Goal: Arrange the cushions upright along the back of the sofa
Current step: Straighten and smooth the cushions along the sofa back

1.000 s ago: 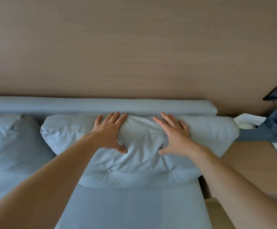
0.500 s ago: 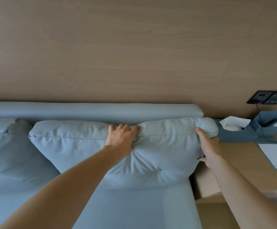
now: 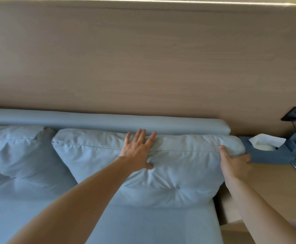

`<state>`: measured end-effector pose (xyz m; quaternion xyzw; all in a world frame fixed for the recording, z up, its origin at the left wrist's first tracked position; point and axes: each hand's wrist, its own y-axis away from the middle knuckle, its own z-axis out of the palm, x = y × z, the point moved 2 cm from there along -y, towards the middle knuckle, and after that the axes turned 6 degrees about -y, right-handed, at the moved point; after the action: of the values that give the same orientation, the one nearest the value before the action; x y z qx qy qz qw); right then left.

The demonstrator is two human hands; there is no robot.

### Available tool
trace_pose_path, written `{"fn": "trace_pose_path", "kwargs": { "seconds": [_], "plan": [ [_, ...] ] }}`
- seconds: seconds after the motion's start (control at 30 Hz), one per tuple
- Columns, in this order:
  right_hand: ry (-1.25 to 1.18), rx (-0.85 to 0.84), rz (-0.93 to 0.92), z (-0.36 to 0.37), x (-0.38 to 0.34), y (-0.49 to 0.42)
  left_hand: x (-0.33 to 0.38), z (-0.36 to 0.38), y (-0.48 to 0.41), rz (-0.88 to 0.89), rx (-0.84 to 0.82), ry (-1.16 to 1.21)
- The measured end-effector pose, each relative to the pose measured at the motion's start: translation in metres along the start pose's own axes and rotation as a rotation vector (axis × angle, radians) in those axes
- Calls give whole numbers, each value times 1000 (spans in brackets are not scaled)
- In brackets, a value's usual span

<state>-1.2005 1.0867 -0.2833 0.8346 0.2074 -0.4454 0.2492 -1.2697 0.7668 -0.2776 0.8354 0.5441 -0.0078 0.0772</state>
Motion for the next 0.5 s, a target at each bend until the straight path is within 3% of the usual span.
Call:
{"fn": "trace_pose_path", "kwargs": {
  "seconds": [0.1,0.17,0.3,0.5],
  "plan": [
    [102,84,-585,11,-34,55,-25,-10,31,-26,33,98],
    [119,-74,-873,39,-56,102,-57,-24,61,-99,37,149],
    [356,-552,-1176,120,-115,220,-163,-61,130,-316,48,178],
    [561,-827,-1358,237,-201,418,-371,-88,240,-592,81,185]
  ]
}}
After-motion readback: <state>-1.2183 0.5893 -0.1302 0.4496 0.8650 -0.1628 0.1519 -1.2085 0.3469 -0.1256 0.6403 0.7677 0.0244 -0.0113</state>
